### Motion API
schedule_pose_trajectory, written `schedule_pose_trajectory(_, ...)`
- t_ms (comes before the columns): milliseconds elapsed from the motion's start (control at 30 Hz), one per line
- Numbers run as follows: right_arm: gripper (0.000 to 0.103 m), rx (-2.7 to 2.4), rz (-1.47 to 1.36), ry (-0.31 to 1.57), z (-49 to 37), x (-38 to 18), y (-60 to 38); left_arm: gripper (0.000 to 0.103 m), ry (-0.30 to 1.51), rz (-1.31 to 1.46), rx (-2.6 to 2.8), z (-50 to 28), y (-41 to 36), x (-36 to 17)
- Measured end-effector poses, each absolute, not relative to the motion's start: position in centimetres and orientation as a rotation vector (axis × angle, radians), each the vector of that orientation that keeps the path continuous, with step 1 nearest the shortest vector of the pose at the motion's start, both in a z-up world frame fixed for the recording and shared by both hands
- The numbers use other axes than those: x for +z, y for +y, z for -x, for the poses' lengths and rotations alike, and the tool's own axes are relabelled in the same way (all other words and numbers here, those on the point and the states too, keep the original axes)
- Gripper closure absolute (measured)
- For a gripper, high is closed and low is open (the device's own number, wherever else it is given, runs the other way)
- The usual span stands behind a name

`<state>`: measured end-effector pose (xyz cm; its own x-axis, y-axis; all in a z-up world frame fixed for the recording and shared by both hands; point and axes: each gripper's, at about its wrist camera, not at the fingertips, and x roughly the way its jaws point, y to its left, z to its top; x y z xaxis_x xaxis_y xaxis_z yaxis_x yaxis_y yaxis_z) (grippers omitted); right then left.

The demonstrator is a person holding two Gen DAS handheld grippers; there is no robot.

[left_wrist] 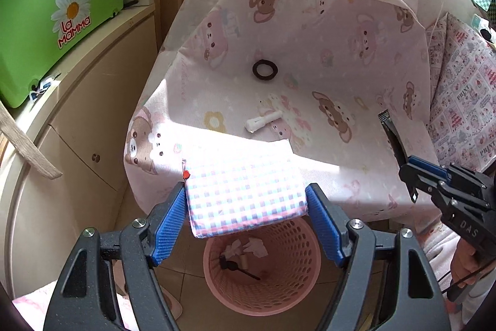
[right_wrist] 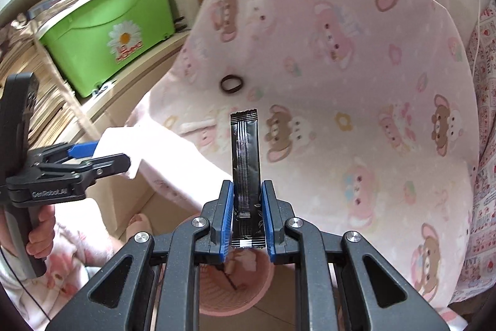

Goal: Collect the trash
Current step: 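Carry the checked box and black strip down over the wastebasket, then open both tools to drop the box and strip into the wastebasket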

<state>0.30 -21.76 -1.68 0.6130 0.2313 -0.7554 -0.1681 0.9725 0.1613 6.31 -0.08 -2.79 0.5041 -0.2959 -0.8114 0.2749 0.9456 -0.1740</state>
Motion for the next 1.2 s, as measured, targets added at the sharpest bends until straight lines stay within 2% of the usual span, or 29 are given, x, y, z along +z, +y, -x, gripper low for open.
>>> schedule_pose_trajectory(200, 0.084, 0.311, -0.052, 0.911, 1.8, -2.5, -19.2, 0.029, 1.112, 0.133, -0.337, -6.4, 1.4, -5.7)
schedule_pose_trajectory(600, 0.084, 0.398, 0.071, 0.977, 3.6, -4.6, -15.6, 0.029, 1.307, 0.114, -0.366, -6.0, 0.1, -10.1)
schedule_pose_trajectory(767, 0.084, 0.348, 0.134, 1.042, 3.5, -6.7, -14.8, 0.029, 1.439, 0.029, -0.278, -6.3, -1.0, -14.1)
schedule_pose_trajectory(967, 0.084, 0.338, 0.190, 1.129, 3.3, -9.8, -13.7, 0.029, 1.620, 0.070, -0.216, -6.4, -1.0, -19.6)
schedule_pose_trajectory(1200, 0.084, 0.348, 0.205, 1.278, 2.5, -14.3, -12.8, 0.029, 1.692, 0.100, -0.212, -6.6, -1.0, -21.7)
